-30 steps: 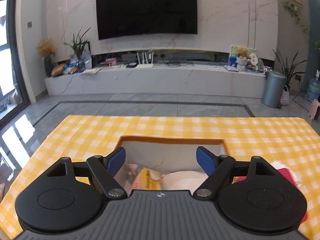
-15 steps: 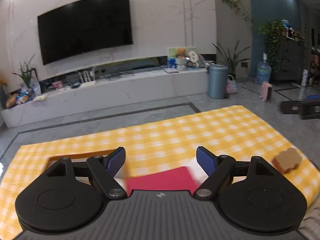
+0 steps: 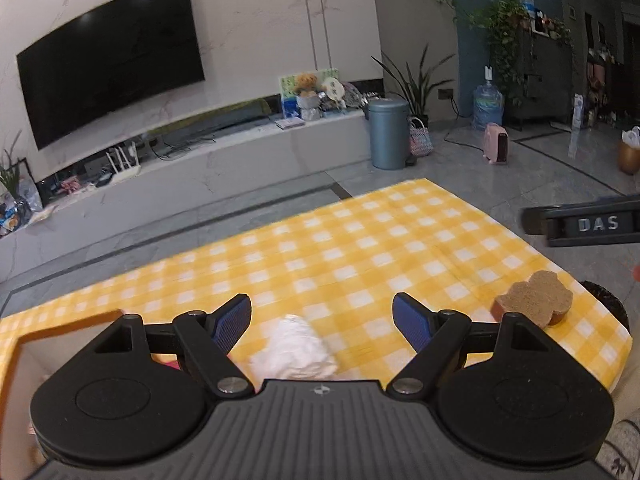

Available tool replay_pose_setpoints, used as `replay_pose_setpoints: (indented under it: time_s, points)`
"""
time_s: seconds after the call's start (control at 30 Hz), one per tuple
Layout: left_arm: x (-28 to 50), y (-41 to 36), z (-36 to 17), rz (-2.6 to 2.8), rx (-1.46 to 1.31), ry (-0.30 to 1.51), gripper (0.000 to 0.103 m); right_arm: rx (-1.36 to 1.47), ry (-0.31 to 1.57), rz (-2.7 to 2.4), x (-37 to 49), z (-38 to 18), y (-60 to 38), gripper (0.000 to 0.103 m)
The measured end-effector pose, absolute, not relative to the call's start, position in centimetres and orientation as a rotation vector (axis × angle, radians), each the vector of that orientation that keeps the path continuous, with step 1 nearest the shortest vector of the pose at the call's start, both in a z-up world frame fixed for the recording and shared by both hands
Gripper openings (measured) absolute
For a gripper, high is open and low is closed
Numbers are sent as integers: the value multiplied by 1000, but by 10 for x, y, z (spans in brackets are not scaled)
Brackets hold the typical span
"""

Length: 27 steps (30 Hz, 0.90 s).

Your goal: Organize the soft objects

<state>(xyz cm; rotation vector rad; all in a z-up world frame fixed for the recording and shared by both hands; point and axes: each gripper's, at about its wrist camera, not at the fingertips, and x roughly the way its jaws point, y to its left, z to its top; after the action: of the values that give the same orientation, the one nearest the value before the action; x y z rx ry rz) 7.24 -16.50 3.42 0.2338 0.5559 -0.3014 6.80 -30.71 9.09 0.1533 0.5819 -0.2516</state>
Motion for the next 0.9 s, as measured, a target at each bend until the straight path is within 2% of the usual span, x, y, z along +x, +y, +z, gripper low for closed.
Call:
replay_pose_setpoints:
  time_s: [0.33,0.67,0.9]
  points:
    - [93,-205,-5,-318,226,669,94,376,794,-403,78,18,-393,98]
    - [102,-196,-10,-251,184,706,94,787,814,-524,118,-36,-402,100]
    - [107,-192,-15,-245,168,773,94,720,920,-552,141,-57,-390,101]
